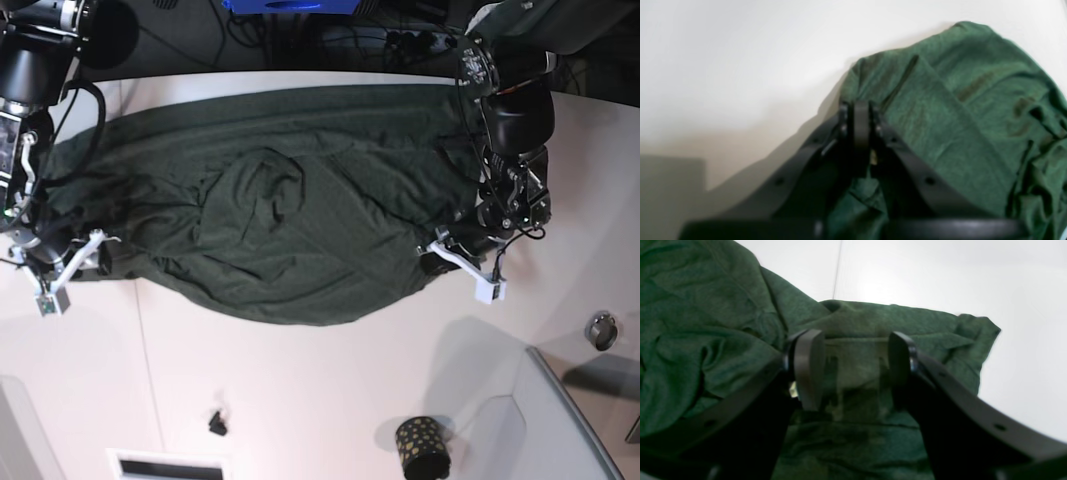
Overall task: Layout the t-shirt on the table in an organized manner, then fold the t-shirt properly
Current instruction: 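Release the left gripper and move it inward onto the shirt body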
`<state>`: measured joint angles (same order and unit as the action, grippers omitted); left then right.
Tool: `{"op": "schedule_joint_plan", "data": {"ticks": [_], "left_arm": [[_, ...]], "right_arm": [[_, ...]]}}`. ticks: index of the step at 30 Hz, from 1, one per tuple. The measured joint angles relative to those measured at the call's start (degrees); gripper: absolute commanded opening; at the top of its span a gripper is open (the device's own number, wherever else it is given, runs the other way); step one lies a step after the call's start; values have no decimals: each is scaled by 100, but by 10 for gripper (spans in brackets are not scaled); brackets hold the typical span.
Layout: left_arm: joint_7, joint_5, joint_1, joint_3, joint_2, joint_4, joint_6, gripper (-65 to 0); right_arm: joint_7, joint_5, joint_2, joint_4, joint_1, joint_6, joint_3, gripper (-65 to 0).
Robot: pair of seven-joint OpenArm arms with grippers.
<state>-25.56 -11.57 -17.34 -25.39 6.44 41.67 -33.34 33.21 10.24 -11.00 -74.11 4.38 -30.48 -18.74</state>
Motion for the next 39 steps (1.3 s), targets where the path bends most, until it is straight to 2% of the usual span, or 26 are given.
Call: {"op": "schedule_joint_plan", "data": {"ticks": [4,8,15,19,27,31,36,39], "left_arm": [[-79,83,345,11,-42,776,22,-650],[-72,581,745,693,-74,1825,92,-650],[-57,1432,1539,2302,-260,2975,852,-650],[-63,2496,1934,3067,-195,3574,1392,-650],[42,4033,2472,3729,-214,3759,1410,-650],[101,5003,2627,3943,-234,3790,1493,-650],[129,5233,2710,3897,-245,3884,1484,-650],[-24,5228,2966,3759,-232,4400,1379,-650]], "right_arm": [[4,-7,13,0,-2,0,0,-357],[0,-9,15,4,0,2,0,-357],[0,-13,15,24,-2,0,11,-357],[2,-15,13,26,0,0,11,-357],[2,-7,11,26,0,0,11,-357],[4,-2,13,26,0,0,11,-357],[4,-2,15,26,0,0,11,-357],[15,-22,13,24,-2,2,11,-357]]}}
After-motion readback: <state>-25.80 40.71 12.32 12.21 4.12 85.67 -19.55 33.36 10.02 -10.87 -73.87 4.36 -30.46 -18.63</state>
